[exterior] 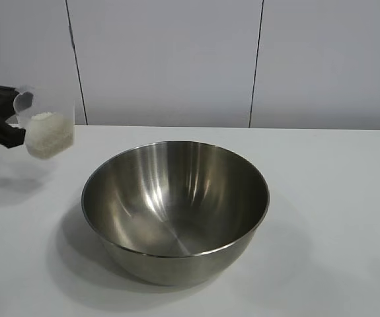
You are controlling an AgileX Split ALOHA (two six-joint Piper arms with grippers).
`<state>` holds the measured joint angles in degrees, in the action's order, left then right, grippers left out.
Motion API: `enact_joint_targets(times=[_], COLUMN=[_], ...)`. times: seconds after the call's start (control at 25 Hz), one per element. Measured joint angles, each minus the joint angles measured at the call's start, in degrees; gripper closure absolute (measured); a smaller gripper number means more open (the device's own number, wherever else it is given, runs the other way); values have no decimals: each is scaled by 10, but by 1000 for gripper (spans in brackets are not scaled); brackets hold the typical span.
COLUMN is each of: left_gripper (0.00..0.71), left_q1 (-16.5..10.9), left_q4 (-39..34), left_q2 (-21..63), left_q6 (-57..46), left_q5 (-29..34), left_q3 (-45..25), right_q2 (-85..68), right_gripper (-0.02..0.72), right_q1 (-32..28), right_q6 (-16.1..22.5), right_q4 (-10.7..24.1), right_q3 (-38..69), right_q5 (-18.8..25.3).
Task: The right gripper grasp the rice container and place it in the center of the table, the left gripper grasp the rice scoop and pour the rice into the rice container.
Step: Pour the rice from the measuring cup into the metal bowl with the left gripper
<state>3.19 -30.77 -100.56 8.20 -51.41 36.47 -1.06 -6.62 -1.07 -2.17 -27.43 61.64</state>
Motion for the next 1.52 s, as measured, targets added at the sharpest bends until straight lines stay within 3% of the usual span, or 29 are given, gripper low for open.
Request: enact_joint_targets(times=[0.24,0.48,0.84,1.04,1.32,1.52], left_gripper=[695,696,697,697,697,697], left_q1=[95,203,310,340,343,343], left_q4=[-27,-34,-34,-35,-45,-47], left_q2=[73,80,79,61,20,13], left_q6=[70,200,380,524,814,926], left_q5=[180,325,381,369,324,302], left_q3=[76,129,143,150,150,150], right_q2=[0,0,0,0,0,0], right_gripper=[54,54,54,54,54,54], right_q1=[0,0,0,0,0,0], right_q6=[0,0,0,0,0,0], right_q4=[0,0,0,0,0,0], right_q3=[0,0,0,0,0,0], right_q5=[0,0,1,1,1,1])
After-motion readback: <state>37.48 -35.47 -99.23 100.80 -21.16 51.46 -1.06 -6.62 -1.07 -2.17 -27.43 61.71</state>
